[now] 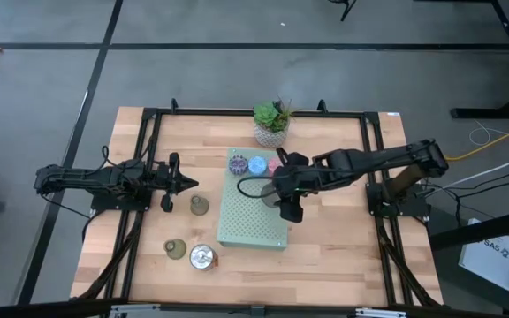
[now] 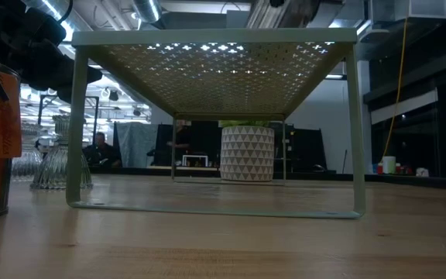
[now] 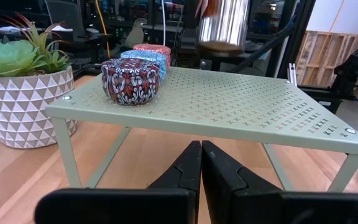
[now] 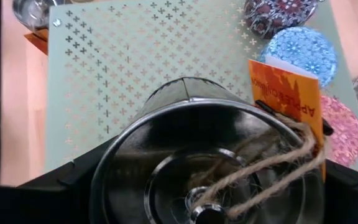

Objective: Pick & Place candle stick holders
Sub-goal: Put the right silver scented candle on the shelf

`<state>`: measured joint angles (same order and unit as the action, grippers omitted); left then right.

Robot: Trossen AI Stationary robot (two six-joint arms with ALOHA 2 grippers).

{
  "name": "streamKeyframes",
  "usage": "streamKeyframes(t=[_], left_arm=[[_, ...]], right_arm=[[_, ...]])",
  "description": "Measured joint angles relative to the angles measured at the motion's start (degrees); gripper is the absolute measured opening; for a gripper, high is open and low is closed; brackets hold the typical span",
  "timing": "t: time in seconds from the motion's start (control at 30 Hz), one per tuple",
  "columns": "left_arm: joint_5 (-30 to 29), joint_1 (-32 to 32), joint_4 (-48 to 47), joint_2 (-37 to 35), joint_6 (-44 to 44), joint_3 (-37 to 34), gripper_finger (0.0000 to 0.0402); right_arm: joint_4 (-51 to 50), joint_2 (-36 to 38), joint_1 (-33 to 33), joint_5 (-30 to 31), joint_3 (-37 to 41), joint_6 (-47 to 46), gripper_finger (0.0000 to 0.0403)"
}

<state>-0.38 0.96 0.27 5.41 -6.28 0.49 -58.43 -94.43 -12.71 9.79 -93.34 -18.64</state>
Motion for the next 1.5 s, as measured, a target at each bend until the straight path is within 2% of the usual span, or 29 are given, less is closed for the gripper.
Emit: streamKeyframes(t=[0.33, 0.73, 1.5], left_arm=[[0.0, 0.0, 0.0, 0.0, 0.0, 0.0, 0.0006], [0.0, 0.0, 0.0, 0.0, 0.0, 0.0, 0.0006], [0.0, 0.0, 0.0, 0.0, 0.0, 0.0, 0.0006]], right_arm=[[-0.7, -4.0, 0.5, -2.4, 0.0, 0.2, 0.037], [-0.7, -4.2, 1.8, -7.0, 0.0, 3.9, 0.037], [-0.5, -4.1, 1.9, -6.4, 0.1, 5.0, 0.0399]])
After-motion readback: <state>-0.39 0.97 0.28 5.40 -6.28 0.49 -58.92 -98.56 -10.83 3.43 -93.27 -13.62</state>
